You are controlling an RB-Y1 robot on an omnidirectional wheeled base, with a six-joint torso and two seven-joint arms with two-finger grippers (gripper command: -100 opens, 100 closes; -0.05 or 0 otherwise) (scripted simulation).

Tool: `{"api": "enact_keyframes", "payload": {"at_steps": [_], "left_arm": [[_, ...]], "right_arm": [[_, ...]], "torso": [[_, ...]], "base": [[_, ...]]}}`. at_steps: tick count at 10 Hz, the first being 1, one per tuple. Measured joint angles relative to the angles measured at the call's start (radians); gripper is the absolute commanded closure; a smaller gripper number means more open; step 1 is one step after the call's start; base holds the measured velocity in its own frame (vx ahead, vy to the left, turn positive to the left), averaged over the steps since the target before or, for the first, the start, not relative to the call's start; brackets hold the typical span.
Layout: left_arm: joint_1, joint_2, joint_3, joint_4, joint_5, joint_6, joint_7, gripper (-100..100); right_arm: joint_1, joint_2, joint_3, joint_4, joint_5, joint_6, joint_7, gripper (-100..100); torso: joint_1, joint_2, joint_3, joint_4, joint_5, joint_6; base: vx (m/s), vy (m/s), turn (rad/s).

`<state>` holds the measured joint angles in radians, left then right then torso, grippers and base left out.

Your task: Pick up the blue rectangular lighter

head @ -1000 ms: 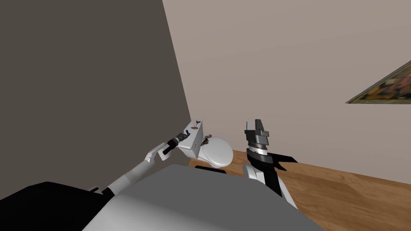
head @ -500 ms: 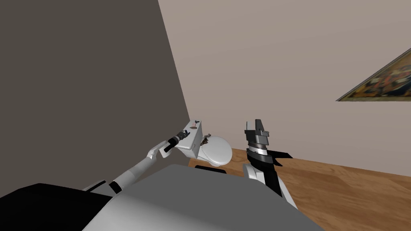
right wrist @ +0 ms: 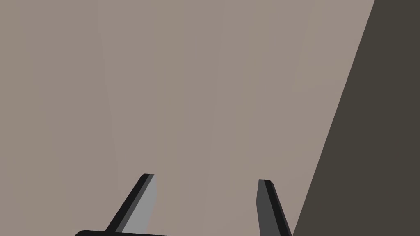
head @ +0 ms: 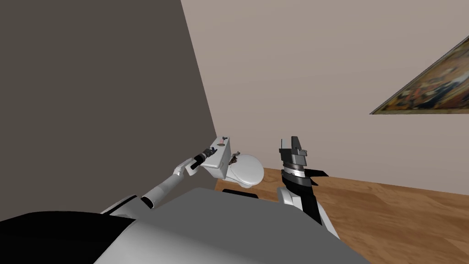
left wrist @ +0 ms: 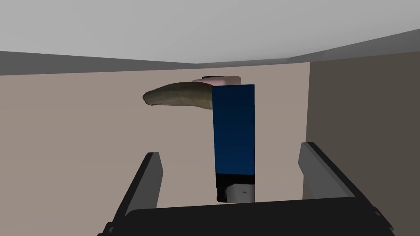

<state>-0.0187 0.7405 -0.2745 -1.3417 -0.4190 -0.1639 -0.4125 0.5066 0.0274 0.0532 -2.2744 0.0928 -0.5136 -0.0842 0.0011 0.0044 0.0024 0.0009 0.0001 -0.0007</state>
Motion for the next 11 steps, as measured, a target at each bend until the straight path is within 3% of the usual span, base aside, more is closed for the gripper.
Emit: {"api": "enact_keyframes", "payload": {"at_steps": [2,3,11], "left_arm": [[-0.03,-0.004,-0.002,0.051,0.002,-0.002,-0.001,-100],[-0.063,-0.025,-0.002,0.094,0.001,-0.016,-0.008,-100],[-0.245,-0.081,-0.017,0.341,0.004,-0.05,-0.025,-100]], "right_arm": [[0.0,0.0,0.0,0.0,0.0,0.0,0.0,0],[0.0,0.0,0.0,0.0,0.0,0.0,0.0,0],[0.0,0.0,0.0,0.0,0.0,0.0,0.0,0]], "torso": [[-0.001,-0.001,0.0,0.0,0.0,-0.001],[-0.001,0.0,0.0,0.0,0.0,0.0],[-0.001,-0.001,0.0,0.0,0.0,-0.001]], "base": [[-0.055,0.006,-0.038],[-0.08,0.021,-0.067],[-0.059,0.015,-0.045]]}}
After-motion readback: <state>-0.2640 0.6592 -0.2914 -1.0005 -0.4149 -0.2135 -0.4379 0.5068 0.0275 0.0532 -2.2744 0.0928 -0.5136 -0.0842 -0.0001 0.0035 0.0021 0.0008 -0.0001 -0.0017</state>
